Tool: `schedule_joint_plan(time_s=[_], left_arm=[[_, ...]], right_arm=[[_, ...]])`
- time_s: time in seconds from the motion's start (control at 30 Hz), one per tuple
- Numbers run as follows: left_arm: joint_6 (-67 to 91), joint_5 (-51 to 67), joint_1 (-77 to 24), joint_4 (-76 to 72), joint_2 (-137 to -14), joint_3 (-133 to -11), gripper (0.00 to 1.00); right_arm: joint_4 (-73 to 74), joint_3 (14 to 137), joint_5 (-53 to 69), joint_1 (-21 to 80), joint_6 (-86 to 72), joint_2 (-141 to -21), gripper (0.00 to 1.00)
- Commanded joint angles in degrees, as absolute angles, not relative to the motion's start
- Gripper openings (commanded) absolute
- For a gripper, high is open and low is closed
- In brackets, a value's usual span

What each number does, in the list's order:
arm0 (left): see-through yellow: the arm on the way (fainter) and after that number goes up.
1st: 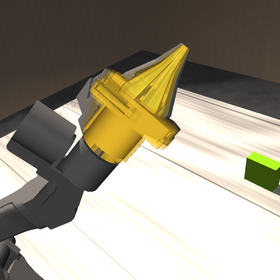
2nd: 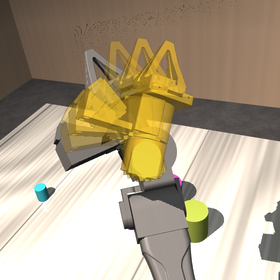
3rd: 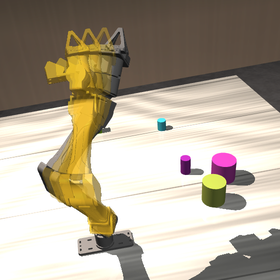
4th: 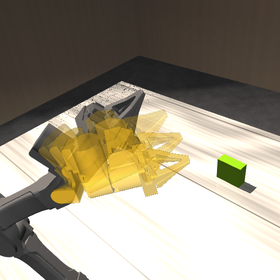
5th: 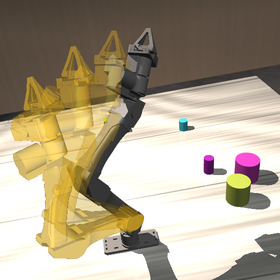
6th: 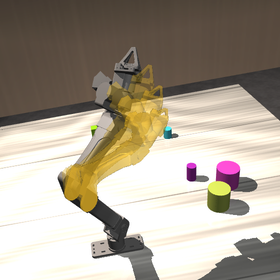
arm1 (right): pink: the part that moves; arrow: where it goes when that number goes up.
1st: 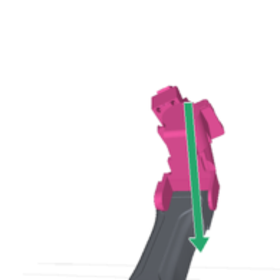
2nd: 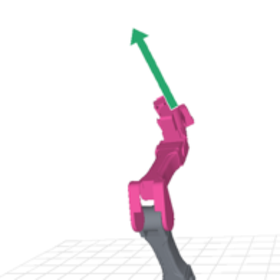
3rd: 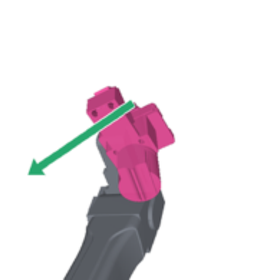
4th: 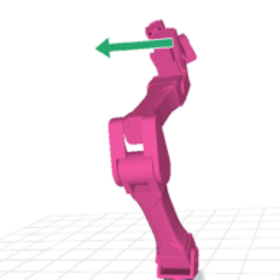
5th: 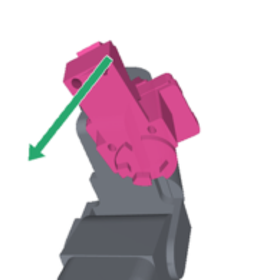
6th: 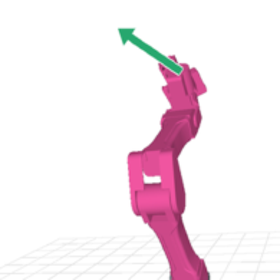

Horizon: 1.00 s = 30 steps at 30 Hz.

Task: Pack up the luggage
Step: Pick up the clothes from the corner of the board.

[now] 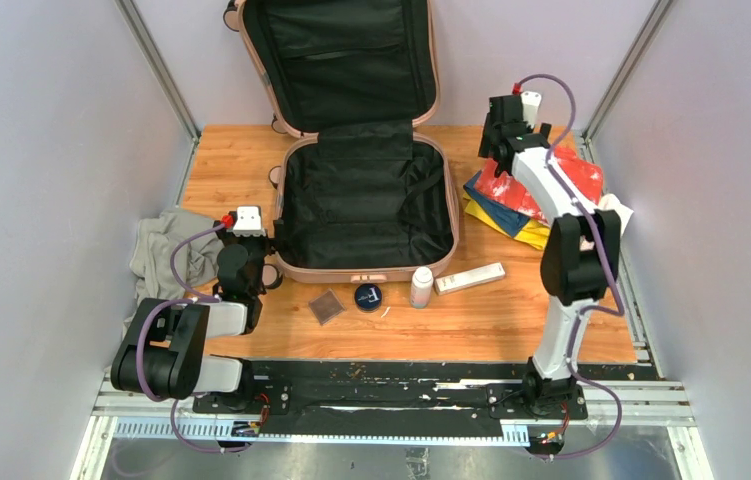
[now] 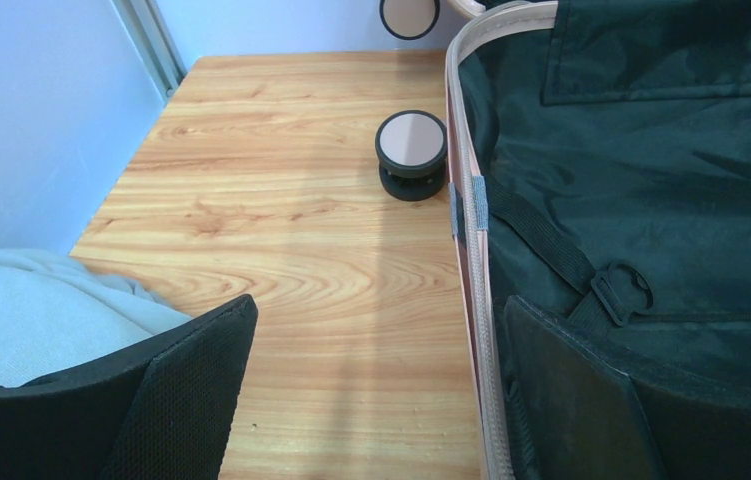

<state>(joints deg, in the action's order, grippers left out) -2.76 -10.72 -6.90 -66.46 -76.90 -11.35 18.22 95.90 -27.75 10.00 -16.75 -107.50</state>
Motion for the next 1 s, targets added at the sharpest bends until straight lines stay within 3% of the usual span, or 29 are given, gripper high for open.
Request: schedule_joint_plan(time_s=[0.0,0.33,0.5,0.6,0.7,0.9,0.97], left_arm=[[-3.92,-12.14,-6.12,-61.27,-78.3,-11.12,1.0],[-4.47,-10.93,-6.06,-60.48,-77.74,-11.46,1.0],[-4.45,-10.27,-6.08,-42.2,-69.69,-18.03,1.0],[-5.07,-9.46,-6.09,-37.26,-66.43,-20.24,1.0],[-5.1,-9.84,-6.06,-32.32,-63.31,-23.35,1.0],[-3.5,-8.49,-5.43,-4.38,-66.25,-41.49,1.0],[-3.43,-8.4,-5.42,1.96,-66.98,-46.0,1.0]], right_arm=[[31.48,104.08,-35.55,11.33,-16.63,-114.7,0.92],[32.12,113.82,-37.59,12.39,-15.31,-127.98,0.84],[31.79,115.35,-36.2,12.39,-14.87,-131.42,0.79],[31.82,115.65,-33.76,12.34,-15.1,-132.17,0.71],[31.73,115.9,-31.49,12.23,-14.89,-131.68,0.56],[31.65,114.08,-27.85,11.01,-14.91,-128.55,0.34],[31.73,112.74,-26.75,10.39,-15.46,-127.16,0.32]])
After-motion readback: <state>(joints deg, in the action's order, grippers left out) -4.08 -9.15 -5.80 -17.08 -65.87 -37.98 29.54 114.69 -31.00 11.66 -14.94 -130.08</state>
